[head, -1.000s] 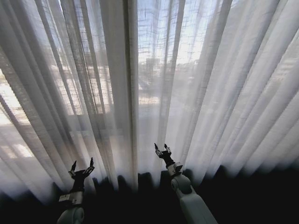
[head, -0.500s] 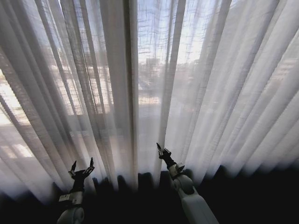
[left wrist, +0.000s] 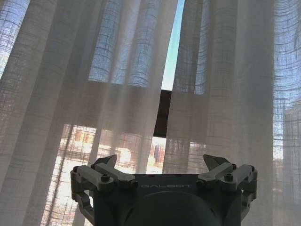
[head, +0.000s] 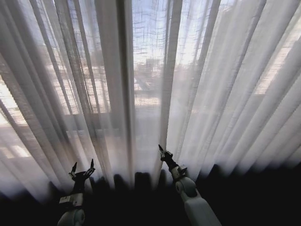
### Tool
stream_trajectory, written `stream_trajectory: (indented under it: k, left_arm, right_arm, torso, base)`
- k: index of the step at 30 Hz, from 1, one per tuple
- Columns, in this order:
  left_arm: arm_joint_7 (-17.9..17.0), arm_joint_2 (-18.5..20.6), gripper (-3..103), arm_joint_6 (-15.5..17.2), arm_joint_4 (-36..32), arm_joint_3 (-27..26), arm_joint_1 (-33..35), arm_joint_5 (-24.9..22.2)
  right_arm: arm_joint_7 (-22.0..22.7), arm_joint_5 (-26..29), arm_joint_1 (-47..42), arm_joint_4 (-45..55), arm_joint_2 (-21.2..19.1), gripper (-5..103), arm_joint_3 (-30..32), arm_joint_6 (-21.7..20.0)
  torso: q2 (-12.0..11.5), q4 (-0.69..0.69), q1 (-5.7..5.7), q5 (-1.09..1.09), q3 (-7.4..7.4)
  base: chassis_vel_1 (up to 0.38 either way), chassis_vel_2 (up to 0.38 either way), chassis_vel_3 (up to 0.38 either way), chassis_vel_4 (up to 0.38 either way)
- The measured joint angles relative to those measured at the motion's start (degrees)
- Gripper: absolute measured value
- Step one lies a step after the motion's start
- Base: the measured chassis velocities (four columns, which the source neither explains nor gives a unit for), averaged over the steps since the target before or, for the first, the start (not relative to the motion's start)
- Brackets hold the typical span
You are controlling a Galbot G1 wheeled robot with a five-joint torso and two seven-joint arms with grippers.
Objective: Open the curtains by pulling them apart, changing their state from closed to fully open.
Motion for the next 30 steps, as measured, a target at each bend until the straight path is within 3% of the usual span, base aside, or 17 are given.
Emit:
stream_trajectory:
  k: [16,30]
  left_arm:
    - [0.0,-0.01,100,0.0,0.0,0.02,0.0,0.0]
    - [-0.01,0.0,100,0.0,0.0,-0.02,0.0,0.0]
  right_arm:
    - [-1.53,-0.41,1.06,-0.18,1.08,0,-0.89,0.78]
    - [-1.65,-0.24,1.35,-1.12,0.66,0,0.27,0.3]
  torso:
    - [0.0,-0.01,0.01,0.01,0.01]
    - [0.0,0.02,0.01,-0.01,0.0]
  base:
    - [-0.268,-0.33,0.275,0.332]
    - [-0.217,-0.26,0.211,0.233]
